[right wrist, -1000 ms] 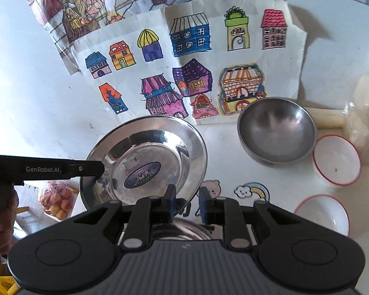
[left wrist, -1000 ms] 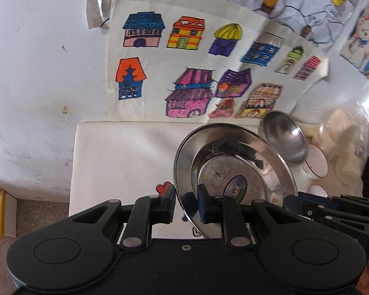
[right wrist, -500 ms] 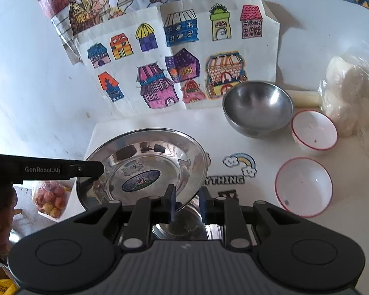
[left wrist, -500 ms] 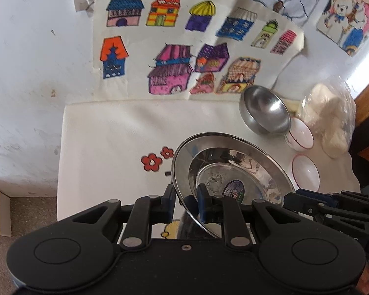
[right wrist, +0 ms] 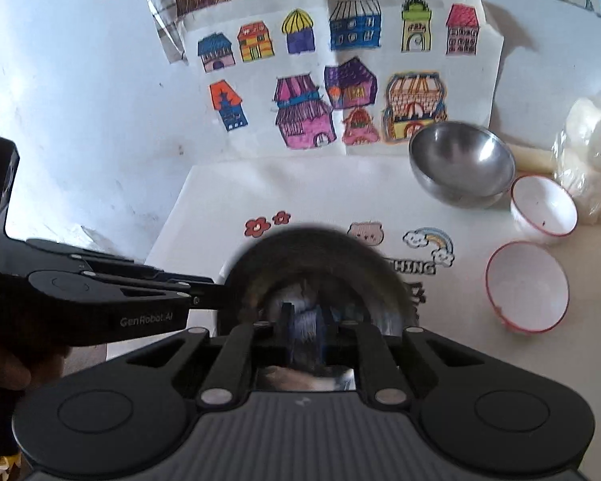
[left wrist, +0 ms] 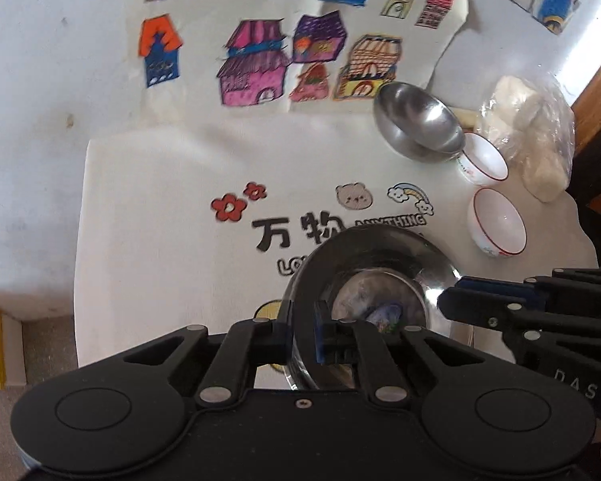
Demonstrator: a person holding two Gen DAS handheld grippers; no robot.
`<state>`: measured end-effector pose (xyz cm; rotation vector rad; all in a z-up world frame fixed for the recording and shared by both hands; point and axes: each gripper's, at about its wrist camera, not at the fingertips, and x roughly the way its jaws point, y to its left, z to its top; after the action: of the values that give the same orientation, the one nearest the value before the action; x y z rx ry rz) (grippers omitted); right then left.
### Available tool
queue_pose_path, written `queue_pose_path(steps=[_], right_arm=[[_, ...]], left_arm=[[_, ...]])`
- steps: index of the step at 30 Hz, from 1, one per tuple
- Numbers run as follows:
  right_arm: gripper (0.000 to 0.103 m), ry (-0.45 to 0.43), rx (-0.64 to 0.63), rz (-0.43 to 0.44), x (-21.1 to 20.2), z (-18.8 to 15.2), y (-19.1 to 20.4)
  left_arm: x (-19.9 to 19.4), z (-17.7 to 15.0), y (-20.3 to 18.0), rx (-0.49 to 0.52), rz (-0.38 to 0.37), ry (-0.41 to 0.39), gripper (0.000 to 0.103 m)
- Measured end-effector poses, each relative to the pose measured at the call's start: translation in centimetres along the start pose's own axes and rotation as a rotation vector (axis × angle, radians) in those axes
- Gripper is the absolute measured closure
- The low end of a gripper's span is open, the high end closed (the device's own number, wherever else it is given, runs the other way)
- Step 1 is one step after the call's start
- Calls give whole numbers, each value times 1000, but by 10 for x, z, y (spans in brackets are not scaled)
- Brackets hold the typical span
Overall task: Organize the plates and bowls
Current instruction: 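Carry the blue-label plate with both grippers onto the plate stack, open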
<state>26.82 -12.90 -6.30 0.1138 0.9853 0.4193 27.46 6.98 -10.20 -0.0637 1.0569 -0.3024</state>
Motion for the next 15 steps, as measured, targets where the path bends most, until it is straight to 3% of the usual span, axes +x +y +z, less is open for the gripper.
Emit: queue_pose_path(steps=[7,9,15], right_arm=[[87,17,37,-11,1,-6,-10],[85,15,37,-14,1,-7,-11],[76,14,39,-22,2,-7,-11]], left_arm=[[2,-12,20,-38,32,10,83],[1,-12,21,-44,40,-3,69],[-4,-9,17,-48,61,-48,40]])
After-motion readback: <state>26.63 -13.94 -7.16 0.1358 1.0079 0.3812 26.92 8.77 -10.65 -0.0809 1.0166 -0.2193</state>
